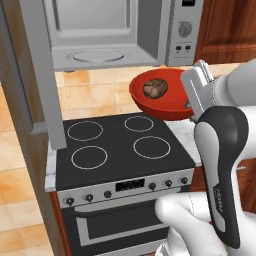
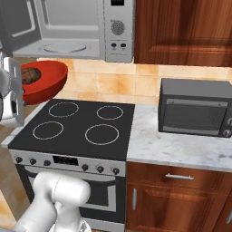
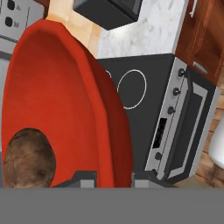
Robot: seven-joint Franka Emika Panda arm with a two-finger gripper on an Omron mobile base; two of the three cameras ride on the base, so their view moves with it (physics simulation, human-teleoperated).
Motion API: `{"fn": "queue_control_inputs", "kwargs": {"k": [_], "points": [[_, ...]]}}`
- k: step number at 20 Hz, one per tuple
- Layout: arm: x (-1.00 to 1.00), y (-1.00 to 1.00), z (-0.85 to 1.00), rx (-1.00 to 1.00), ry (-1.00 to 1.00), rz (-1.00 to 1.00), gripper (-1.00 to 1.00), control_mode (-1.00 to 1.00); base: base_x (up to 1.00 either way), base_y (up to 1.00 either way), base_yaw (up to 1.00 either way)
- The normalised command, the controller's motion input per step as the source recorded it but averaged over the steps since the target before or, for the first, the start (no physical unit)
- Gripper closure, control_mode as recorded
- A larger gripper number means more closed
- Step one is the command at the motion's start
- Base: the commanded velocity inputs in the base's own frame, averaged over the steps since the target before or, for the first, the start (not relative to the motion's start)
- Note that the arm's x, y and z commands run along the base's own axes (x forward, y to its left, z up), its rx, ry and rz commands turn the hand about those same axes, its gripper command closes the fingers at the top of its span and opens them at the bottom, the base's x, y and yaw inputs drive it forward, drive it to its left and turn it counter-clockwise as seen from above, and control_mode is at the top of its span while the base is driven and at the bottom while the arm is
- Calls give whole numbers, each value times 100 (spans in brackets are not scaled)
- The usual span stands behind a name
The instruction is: Pick the potato from the sink and place it in the bowl. Then pick the bowl and place it in the microwave. Then close the microwave door and press the start button.
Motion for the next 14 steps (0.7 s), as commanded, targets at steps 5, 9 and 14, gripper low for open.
{"fn": "queue_control_inputs", "kwargs": {"k": [5, 9, 14], "points": [[0, 0, 0, 0, 0, 0, 100, 100, 12, 0, 0], [1, 0, 0, 0, 0, 0, 100, -100, 2, 0, 0], [31, 34, 15, 0, -7, 0, 100, -100, 0, 0, 0]]}}
